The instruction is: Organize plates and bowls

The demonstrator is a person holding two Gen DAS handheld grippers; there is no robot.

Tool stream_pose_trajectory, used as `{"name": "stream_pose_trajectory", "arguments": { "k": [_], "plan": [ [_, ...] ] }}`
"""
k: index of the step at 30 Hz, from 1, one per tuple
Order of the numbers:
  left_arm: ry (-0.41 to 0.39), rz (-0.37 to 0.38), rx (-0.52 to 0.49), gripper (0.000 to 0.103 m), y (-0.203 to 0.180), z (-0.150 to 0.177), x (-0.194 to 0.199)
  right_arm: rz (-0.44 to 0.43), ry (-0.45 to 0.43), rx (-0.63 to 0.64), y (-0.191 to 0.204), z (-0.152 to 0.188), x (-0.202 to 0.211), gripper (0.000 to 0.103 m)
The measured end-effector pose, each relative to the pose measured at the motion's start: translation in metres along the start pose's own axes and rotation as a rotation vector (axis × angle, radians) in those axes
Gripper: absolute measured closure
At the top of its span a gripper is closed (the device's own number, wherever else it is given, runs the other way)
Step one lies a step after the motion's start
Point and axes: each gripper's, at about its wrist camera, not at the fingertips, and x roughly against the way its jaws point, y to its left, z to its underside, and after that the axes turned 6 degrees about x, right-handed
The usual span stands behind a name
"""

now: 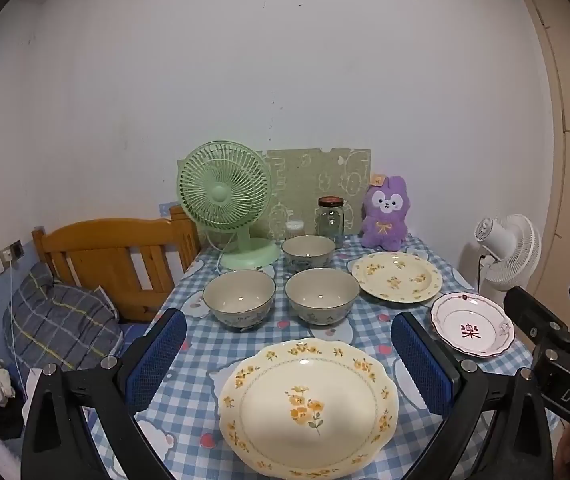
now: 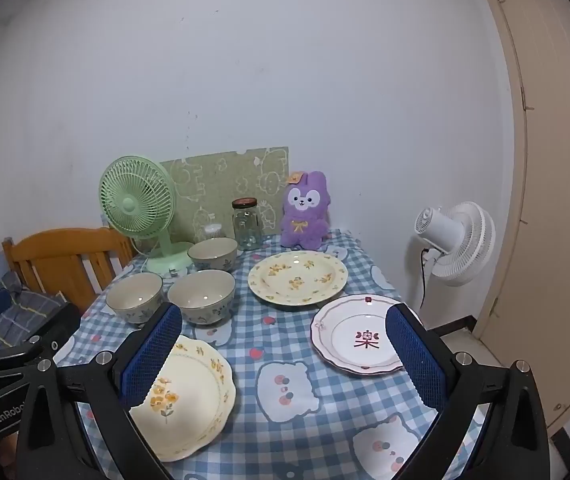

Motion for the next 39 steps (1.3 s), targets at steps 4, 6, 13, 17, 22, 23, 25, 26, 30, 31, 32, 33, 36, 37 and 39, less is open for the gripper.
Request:
{"name": "stream_pose_trajectory", "arguments": {
  "k": [4, 6, 13, 17, 22, 23, 25, 26, 30, 31, 32, 33, 36, 37, 39],
  "plan": [
    [-0.001, 0.007, -0.008, 0.000, -0.002, 0.003, -0.001, -0.003, 0.003, -0.017, -0.008, 0.001, 0.000, 0.000],
    [0.002, -0.006, -0.016, 0.000, -0.009, 0.002, 0.001, -0.001, 0.018, -0.006, -0.009, 0.000, -0.004, 0.000],
    [0.005, -0.015, -0.025, 0.000, -0.009, 0.003, 0.000, 0.011, 0.014, 0.018, 0.004, 0.001, -0.004, 0.000],
    [0.006, -0.019, -0.020, 0.000, -0.009, 0.004, -0.001, 0.002, 0.015, 0.004, 0.003, 0.002, -0.004, 0.000],
    [0.013, -0.020, -0.019, 0.000, -0.010, 0.005, -0.004, -0.005, 0.021, -0.006, 0.002, 0.006, -0.006, 0.000],
    [0.013, -0.020, -0.020, 0.000, -0.009, 0.004, -0.004, -0.005, 0.022, -0.007, 0.002, 0.006, -0.006, 0.000],
    [0.014, -0.021, -0.020, 0.000, -0.009, 0.004, -0.005, -0.004, 0.022, -0.006, 0.002, 0.005, -0.007, 0.000],
    [0.015, -0.020, -0.020, 0.000, -0.009, 0.003, -0.004, -0.004, 0.022, -0.006, 0.001, 0.004, -0.007, 0.000],
    [0.016, -0.019, -0.019, 0.000, -0.009, 0.003, -0.005, -0.004, 0.022, -0.007, 0.001, 0.003, -0.007, 0.000],
    [0.015, -0.018, -0.019, 0.000, -0.008, 0.003, -0.004, -0.004, 0.023, -0.007, 0.001, 0.003, -0.008, 0.000],
    [0.016, -0.019, -0.020, 0.000, -0.009, 0.003, -0.004, -0.002, 0.023, -0.011, 0.002, 0.002, -0.007, 0.000],
    [0.015, -0.020, -0.020, 0.000, -0.009, 0.003, -0.005, -0.002, 0.021, -0.011, 0.002, 0.003, -0.007, 0.000],
    [0.014, -0.019, -0.021, 0.000, -0.008, 0.003, -0.005, -0.002, 0.022, -0.011, 0.001, 0.002, -0.007, 0.000],
    [0.015, -0.019, -0.020, 0.000, -0.008, 0.002, -0.005, -0.002, 0.022, -0.012, 0.001, 0.001, -0.007, 0.000],
    [0.016, -0.017, -0.019, 0.000, -0.007, 0.002, -0.005, -0.002, 0.022, -0.013, 0.001, 0.002, -0.007, 0.000]
  ]
}}
